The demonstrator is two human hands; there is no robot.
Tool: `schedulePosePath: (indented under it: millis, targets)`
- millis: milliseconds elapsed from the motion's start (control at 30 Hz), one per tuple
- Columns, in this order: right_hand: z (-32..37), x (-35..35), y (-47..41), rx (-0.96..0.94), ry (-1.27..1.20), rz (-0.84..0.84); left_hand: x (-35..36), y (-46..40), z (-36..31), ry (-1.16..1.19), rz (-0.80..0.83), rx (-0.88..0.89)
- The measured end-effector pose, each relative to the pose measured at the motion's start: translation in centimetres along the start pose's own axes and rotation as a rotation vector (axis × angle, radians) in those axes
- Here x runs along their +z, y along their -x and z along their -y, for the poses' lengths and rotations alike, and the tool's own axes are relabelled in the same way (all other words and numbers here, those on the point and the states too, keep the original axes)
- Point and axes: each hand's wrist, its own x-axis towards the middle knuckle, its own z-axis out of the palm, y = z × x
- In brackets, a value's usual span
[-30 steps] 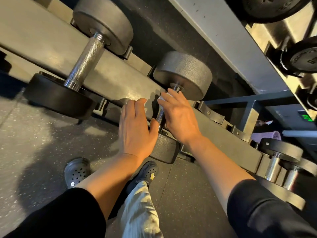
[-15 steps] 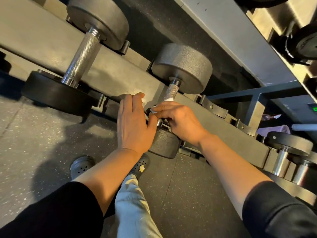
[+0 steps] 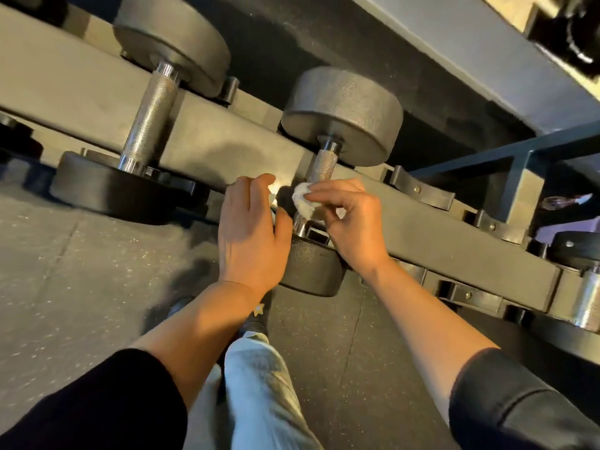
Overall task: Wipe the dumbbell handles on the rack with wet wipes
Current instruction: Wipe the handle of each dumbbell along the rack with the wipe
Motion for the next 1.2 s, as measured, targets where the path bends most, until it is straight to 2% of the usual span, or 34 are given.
schedulePosePath:
  millis: [133, 233, 300, 333, 467, 567, 733, 900, 1033, 1200]
  targets:
    - [-0.9, -1.5, 1.5, 0.170, -0.150, 0.160, 0.1, -0.1, -0.1, -0.001, -0.004, 0.038]
    - [-1.1, -2.2, 1.5, 0.197, -0.106, -0.031, -0.2, -0.1, -0.3, 0.003, 0.016, 0.052]
    - [-0.8, -2.2, 0.2, 0.131, -0.049, -0.143, -0.3, -0.1, -0.4, -0.004, 0.029, 0.062]
    - [-0.5, -2.0, -0.8, 0.070, -0.011, -0.129, -0.4, -0.2, -0.5, -0.014, 0.030, 0.060]
    - [-0.1, -0.4, -3.2, -0.274, 0.350, 0.182, -0.4, -0.2, -0.7, -0.037, 0.036, 0.023]
    - [-0.8, -0.2, -3.0, -0.336, 0.491, 0.255, -0.4, -0.2, -0.7, -0.044, 0.041, 0.019]
    - [-0.6, 0.2, -3.2, -0.368, 0.472, 0.263, -0.4, -0.1, -0.6, -0.049, 0.037, 0.023]
    - [-0.9, -0.5, -1.5, -0.325, 0.339, 0.254, -0.2, 0.0, -0.3, -0.034, 0.005, 0.041]
    - [-0.7, -2.0, 0.7, -0.255, 0.145, 0.153, 0.1, 0.1, -0.1, -0.039, -0.033, 0.030]
    - [0.1, -2.3, 0.4, -0.300, 0.156, 0.027, 0.0, 0.3, -0.2, -0.044, -0.021, 0.012]
